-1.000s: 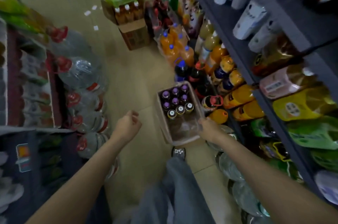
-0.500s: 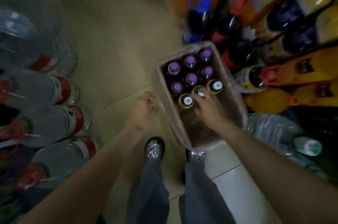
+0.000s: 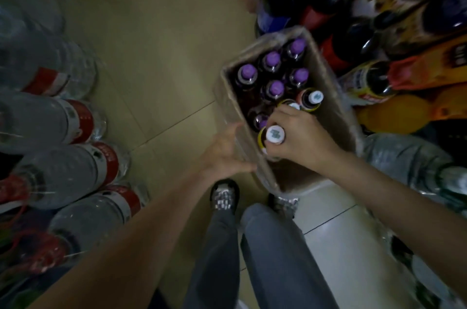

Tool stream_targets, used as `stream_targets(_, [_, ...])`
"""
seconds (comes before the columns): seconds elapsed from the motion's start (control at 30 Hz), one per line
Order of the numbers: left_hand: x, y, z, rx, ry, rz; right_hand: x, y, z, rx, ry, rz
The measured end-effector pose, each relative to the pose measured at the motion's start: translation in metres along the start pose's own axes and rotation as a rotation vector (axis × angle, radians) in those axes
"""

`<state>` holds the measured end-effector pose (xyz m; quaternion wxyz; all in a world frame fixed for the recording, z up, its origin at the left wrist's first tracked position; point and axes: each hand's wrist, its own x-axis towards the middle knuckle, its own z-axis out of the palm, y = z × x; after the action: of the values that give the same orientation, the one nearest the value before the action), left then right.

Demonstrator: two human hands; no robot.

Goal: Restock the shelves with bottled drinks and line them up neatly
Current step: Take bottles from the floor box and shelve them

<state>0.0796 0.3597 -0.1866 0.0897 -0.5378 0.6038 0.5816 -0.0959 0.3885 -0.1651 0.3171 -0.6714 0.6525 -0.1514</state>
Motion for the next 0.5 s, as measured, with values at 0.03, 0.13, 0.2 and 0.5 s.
stream_targets(0.03, [-0.002, 0.01, 0.0, -0.049, -0.086, 0.068, -0.002, -0.012, -0.024, 0.04, 0.021, -0.047])
stream_targets(0.13, [-0.003, 0.035, 0.005, -0.335, -0.126, 0.176, -0.001, -0.033, -0.074, 0.172, 0.086, -0.105])
stream_targets(0.2, [-0.001, 0.045, 0.006, -0.442, -0.003, 0.124, 0.005, -0.032, -0.083, 0.357, 0.156, -0.015])
stream_targets(0.5, [0.018, 0.016, -0.021, -0.464, 0.251, -0.162, 0.031, 0.086, 0.022, -0.01, -0.013, 0.551])
